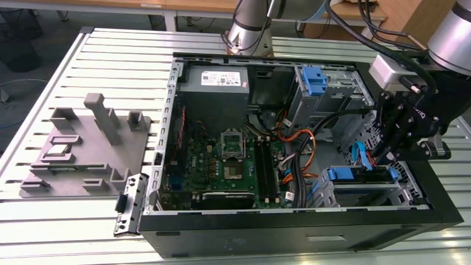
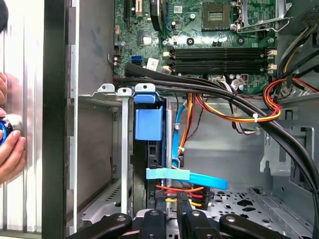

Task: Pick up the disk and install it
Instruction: 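Insert the second disk wire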

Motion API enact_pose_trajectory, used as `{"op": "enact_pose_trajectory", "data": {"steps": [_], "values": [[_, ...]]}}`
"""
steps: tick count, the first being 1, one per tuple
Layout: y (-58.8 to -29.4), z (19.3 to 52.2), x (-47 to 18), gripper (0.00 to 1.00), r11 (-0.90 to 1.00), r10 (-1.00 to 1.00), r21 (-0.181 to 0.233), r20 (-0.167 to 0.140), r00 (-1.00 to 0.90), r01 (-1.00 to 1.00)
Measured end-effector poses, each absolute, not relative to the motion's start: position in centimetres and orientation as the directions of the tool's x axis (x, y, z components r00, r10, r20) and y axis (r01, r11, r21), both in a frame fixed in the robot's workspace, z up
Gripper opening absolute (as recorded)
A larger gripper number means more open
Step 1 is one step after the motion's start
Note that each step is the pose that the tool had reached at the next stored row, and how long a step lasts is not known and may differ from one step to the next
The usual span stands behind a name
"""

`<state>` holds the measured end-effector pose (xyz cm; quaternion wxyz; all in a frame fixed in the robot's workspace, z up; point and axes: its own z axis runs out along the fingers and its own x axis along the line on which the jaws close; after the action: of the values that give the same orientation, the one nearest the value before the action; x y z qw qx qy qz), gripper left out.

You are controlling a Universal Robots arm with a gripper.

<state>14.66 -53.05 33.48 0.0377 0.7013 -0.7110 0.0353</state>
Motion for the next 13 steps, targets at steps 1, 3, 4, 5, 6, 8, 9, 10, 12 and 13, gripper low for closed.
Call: {"op": "enact_pose_trajectory", "data": {"steps": [1,3,4,5,6,8,9,10,12,13], "values": [[-53.05,33.51,14.66,0.24,0.014,-0.995,0.003,0.103,-0.014,-1.000],[-53.13,33.51,14.66,0.24,0.014,-0.995,0.003,0.103,-0.014,-1.000],[-53.21,33.52,14.66,0.24,0.014,-0.995,0.003,0.103,-0.013,-1.000],[-53.32,33.52,14.66,0.24,0.014,-0.995,0.003,0.103,-0.013,-1.000],[-53.45,33.52,14.67,0.24,0.014,-0.995,0.003,0.103,-0.013,-1.000],[-53.68,33.53,14.66,0.24,0.014,-0.995,0.003,0.103,-0.014,-1.000],[-53.73,33.52,14.66,0.24,0.014,-0.995,0.003,0.103,-0.014,-1.000],[-53.75,33.49,14.66,0.24,0.014,-0.995,0.003,0.103,-0.013,-1.000],[-53.75,33.36,14.66,0.24,0.014,-0.995,0.003,0.103,-0.014,-1.000],[-53.76,33.30,14.66,0.24,0.014,-0.995,0.003,0.103,-0.013,-1.000]]}}
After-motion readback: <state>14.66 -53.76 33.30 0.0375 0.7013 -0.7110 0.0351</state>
